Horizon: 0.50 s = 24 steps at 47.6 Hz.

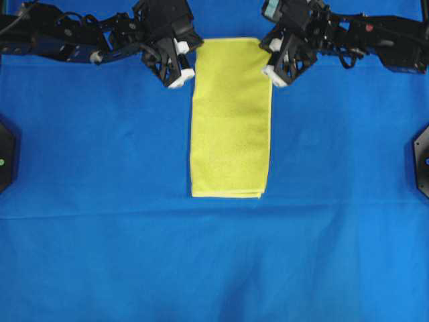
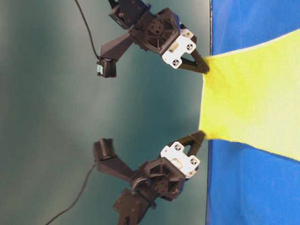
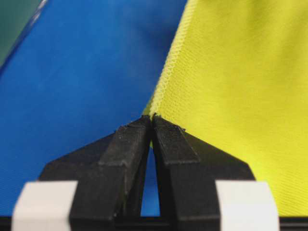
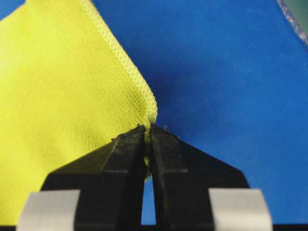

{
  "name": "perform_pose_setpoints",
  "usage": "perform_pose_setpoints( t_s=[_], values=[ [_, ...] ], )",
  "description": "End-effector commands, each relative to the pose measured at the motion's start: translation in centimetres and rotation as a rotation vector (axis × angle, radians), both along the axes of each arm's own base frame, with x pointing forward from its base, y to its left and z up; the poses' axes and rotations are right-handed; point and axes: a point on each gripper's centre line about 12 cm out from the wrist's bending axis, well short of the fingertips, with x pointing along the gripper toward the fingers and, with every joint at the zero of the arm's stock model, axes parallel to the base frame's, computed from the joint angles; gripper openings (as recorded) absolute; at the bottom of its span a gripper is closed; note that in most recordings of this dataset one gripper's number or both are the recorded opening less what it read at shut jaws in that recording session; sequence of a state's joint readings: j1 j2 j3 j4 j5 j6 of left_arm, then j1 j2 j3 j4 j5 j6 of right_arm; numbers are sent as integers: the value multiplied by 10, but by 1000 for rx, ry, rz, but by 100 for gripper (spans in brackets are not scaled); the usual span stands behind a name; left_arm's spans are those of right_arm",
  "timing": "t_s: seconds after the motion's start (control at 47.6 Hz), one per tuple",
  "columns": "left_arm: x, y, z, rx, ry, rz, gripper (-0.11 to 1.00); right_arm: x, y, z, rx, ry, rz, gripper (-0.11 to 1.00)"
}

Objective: Fold the yellow towel.
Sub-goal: 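Fold the top end of the strip down onto its bottom half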

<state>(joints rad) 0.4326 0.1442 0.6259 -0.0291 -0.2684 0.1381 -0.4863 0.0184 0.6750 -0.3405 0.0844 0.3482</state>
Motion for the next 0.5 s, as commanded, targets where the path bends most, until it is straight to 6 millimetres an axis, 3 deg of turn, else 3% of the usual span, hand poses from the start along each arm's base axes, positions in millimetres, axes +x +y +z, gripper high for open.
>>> perform_pose_setpoints(
  t_s=[0.0, 0.126, 0.357, 0.483],
  values=[
    [3, -22, 25, 20, -41, -53, 2, 4, 20, 18, -8, -36, 39, 3],
    [3, -58, 28, 1, -24, -131, 2, 4, 53, 22, 15, -41, 97, 3],
    [1, -139, 12, -69, 57, -306, 2, 1, 112, 18, 78, -37, 198, 3],
    [-1, -172, 7, -113, 86, -367, 2, 3, 140, 15, 115, -30, 242, 3]
  ],
)
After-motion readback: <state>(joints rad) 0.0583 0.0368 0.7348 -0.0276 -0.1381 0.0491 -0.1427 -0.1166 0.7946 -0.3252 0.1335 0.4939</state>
